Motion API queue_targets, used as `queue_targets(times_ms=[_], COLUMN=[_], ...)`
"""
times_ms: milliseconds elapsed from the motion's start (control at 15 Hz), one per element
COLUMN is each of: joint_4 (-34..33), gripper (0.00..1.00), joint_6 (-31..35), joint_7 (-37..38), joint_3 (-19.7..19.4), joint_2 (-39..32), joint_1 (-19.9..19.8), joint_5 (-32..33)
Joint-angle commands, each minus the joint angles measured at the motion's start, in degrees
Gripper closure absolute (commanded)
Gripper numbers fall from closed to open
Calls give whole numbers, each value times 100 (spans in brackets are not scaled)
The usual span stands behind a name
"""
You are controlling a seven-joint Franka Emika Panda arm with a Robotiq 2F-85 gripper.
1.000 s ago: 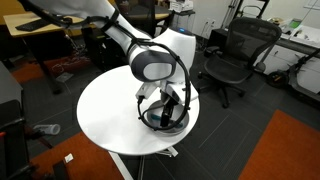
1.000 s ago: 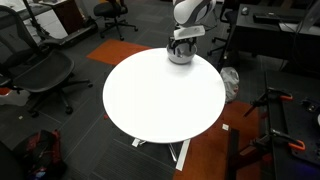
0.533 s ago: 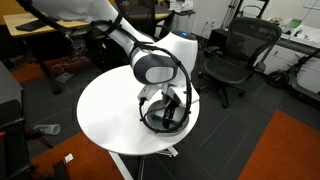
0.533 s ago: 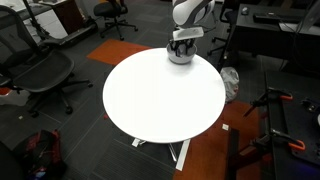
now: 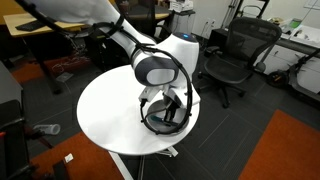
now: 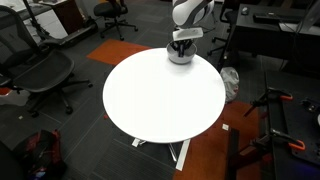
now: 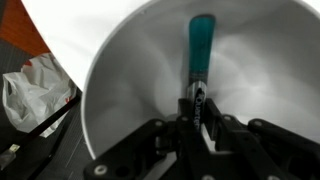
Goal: Remove the marker from the bowl and put it on the table
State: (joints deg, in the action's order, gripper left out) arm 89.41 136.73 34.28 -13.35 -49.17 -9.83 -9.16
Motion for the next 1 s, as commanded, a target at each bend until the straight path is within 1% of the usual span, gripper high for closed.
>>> queue_targets(times_ms=[0, 400, 467, 667, 800, 867, 933], joint_4=[61, 544, 650, 1116, 1491, 1726, 1924], gripper=[95, 95, 95, 95, 95, 95, 95], joint_6=[-23, 35, 30, 78, 123, 152, 157], joint_7=[139, 230, 195, 147, 288, 570, 683], joint_3=[-93, -250, -222, -130, -130, -190, -149], joint_2=[180, 919, 1083, 1644, 2028, 2224, 2412], joint_1=[75, 257, 266, 350, 505, 666, 721], joint_5=[-63, 20, -1, -50, -17, 68, 52])
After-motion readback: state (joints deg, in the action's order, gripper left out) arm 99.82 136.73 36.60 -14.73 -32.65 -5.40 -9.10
